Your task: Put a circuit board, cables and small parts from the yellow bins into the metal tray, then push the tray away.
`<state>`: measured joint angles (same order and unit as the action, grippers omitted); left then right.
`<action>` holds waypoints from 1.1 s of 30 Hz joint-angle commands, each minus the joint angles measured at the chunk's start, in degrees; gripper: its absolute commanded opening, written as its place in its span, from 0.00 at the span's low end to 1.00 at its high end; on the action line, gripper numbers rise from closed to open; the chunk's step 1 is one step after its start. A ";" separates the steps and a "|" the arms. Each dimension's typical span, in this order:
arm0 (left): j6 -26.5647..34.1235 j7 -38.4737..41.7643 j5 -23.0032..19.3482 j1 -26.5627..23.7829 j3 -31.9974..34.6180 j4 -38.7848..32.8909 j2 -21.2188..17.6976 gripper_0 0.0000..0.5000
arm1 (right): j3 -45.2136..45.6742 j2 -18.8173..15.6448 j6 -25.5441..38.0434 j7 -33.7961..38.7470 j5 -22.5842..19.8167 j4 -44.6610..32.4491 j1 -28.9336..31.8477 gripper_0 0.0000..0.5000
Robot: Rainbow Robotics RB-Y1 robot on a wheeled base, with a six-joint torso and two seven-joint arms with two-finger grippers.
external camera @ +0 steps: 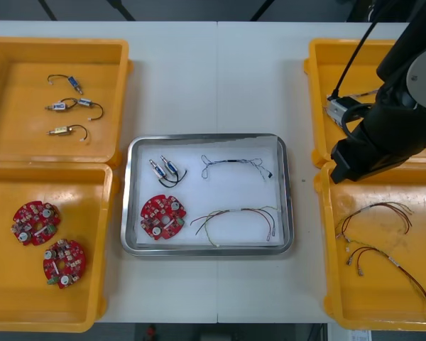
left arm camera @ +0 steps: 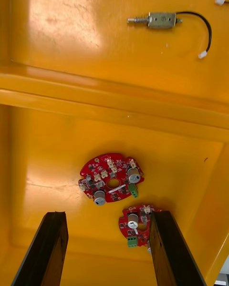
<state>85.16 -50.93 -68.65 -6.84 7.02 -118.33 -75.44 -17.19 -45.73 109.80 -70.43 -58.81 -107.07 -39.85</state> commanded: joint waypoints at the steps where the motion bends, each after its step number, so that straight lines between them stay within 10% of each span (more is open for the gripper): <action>1: -5.36 -0.93 0.98 6.31 1.42 -2.96 -3.13 1.00 | -2.68 3.28 0.20 -3.58 -0.95 -1.74 -4.09 1.00; 15: -6.68 -1.45 2.21 7.01 1.42 -3.05 -3.83 1.00 | -12.70 9.61 0.20 -6.21 -1.39 -8.42 -7.87 1.00; 33: -6.41 -4.62 2.65 6.40 1.42 -2.78 -3.92 1.00 | -28.17 18.92 0.20 -11.49 8.01 -13.78 -10.16 1.00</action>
<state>79.05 -51.04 -66.93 0.42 7.03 -121.07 -76.66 -41.62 -29.06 109.81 -78.24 -52.98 -118.77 -47.87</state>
